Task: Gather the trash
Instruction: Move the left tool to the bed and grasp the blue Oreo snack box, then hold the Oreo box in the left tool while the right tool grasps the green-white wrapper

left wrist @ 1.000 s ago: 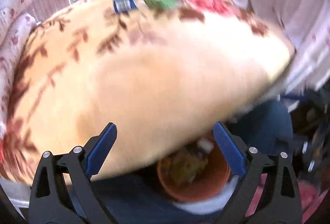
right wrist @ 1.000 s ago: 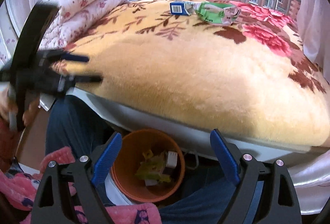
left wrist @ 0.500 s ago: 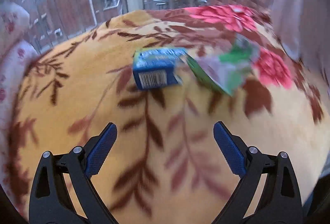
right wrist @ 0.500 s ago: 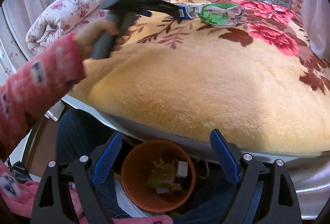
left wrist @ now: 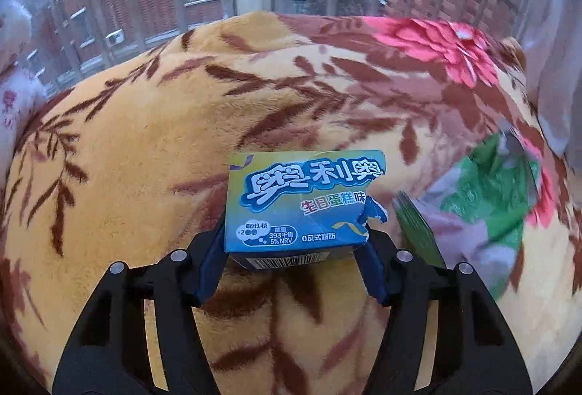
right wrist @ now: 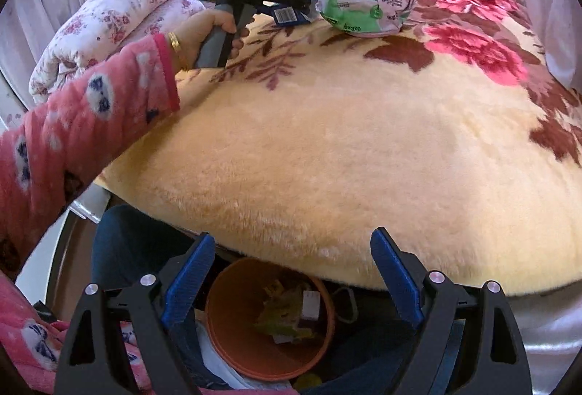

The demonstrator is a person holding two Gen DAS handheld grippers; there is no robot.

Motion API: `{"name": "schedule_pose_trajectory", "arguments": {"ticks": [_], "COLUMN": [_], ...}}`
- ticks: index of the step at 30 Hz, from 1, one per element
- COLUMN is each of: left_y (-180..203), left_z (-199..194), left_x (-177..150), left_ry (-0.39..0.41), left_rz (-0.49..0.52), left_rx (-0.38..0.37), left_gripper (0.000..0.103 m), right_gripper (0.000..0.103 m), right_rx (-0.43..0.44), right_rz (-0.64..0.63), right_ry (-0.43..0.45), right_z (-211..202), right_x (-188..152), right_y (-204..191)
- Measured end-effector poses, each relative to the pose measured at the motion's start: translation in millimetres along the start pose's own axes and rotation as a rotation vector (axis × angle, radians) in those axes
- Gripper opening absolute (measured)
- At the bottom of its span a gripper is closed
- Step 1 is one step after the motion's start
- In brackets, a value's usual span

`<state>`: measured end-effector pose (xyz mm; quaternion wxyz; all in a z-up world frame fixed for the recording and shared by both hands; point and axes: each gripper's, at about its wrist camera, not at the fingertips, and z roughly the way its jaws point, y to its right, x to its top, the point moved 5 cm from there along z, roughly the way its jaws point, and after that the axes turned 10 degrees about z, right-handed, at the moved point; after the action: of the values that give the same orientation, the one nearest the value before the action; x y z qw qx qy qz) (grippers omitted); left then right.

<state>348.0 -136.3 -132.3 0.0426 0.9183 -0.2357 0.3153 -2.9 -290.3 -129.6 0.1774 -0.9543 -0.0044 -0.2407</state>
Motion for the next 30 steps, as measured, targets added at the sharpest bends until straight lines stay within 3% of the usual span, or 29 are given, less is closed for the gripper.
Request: {"name": "schedule_pose_trajectory", "arguments": {"ticks": [3, 7, 14, 20, 23, 26, 30], "left_y": [1, -6, -21, -30, -35, -35, -37], "left_z": [-13, -44, -92, -129, -145, -155, -160], "left_x": [-7, -26, -72, -105, -117, -123, -126], "left_ry": [0.017, 0.046, 0.052, 0.085, 0.109, 0.123, 0.13], "left_rz": [0.022, 0.021, 0.008, -0.007, -0.028, -0.037, -0.045], "left_rx": [-0.005, 0.002, 0.057, 0.123, 0.142, 0.132, 0.124], "left_gripper": [0.06, 0.06, 0.06, 0.06, 0.06, 0.06, 0.06], "right_gripper": [0.086, 0.086, 0.086, 0.086, 0.086, 0.092, 0.092], "right_rx": [0.033, 0.004, -0.111, -0.17, -0.136, -0.094, 0.048], "right_rz": [0.006, 0.002, 0.12, 0.257, 0.343, 0.506, 0.733], "right_ry": [0.009, 0.047, 0.116, 0.099, 0.077, 0.051, 0.055], "right_z": [2, 4, 33, 83, 102, 121, 132], "right_x": [19, 53, 162, 247, 269, 285, 297], "right_y": [0, 3, 34, 61, 70, 85, 96]}}
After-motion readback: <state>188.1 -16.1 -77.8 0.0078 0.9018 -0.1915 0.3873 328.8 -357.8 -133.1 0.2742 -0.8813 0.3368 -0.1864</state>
